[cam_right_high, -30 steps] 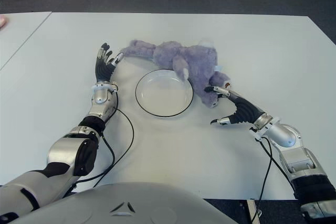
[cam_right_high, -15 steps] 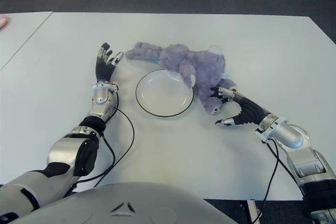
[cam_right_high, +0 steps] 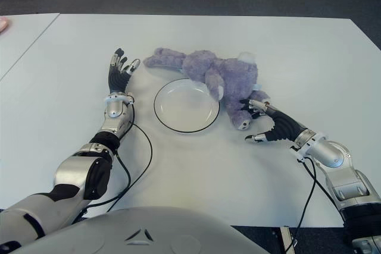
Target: Put the doll into the plate.
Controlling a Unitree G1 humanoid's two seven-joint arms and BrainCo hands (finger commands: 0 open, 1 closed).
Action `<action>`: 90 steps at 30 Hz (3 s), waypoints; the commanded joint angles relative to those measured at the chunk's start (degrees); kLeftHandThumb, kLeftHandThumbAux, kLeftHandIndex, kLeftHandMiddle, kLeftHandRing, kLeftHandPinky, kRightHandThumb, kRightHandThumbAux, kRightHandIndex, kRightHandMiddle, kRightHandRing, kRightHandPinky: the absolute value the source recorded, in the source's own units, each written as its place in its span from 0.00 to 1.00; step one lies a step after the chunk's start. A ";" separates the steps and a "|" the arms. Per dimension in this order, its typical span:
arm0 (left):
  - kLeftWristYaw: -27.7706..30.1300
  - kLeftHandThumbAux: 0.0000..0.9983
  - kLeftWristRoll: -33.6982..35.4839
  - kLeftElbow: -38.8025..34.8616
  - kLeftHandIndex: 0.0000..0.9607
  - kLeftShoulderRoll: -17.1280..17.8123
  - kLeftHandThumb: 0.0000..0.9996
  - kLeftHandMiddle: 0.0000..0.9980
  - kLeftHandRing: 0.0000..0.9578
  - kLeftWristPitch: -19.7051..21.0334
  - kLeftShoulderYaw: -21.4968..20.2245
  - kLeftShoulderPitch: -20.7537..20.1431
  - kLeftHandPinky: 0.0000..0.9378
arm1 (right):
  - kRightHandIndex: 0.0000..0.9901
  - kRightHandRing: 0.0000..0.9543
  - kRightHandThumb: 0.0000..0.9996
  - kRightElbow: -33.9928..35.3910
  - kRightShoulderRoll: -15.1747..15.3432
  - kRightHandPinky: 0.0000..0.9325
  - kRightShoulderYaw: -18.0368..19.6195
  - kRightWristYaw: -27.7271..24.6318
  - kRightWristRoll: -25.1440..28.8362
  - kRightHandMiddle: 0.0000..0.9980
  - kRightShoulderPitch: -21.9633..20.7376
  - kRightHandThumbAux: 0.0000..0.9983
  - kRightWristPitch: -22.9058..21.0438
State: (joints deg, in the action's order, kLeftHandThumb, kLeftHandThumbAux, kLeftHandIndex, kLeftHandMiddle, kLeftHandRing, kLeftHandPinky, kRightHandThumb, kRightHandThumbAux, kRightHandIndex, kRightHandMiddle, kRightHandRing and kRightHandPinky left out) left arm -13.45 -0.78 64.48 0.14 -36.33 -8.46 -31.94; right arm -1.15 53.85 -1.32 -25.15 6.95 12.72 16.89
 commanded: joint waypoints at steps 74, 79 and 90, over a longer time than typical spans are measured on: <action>2.50 0.63 -0.13 10.71 0.09 -4.27 0.00 0.08 0.09 1.88 0.14 16.36 0.14 | 0.45 0.39 0.12 -58.95 -19.93 0.35 4.34 9.68 -7.78 0.41 -55.51 0.73 26.79; 2.46 0.63 -0.05 10.75 0.09 -4.20 0.00 0.08 0.09 2.10 0.04 16.24 0.14 | 0.37 0.25 0.11 -60.30 -19.46 0.19 2.65 19.77 -14.48 0.29 -58.51 0.70 29.61; 2.65 0.62 -0.03 10.86 0.08 -4.02 0.00 0.08 0.09 2.26 -0.02 16.05 0.13 | 0.11 0.02 0.09 -62.27 -16.55 0.00 -3.33 37.18 -29.05 0.03 -63.40 0.49 26.80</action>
State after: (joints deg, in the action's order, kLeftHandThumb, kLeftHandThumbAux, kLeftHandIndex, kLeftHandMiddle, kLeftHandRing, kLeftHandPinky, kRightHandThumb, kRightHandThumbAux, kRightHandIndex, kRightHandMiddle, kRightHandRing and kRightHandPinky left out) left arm -12.62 0.07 64.49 0.00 -36.19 -8.68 -32.15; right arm -60.42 35.41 -0.61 2.85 -13.48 -47.36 44.11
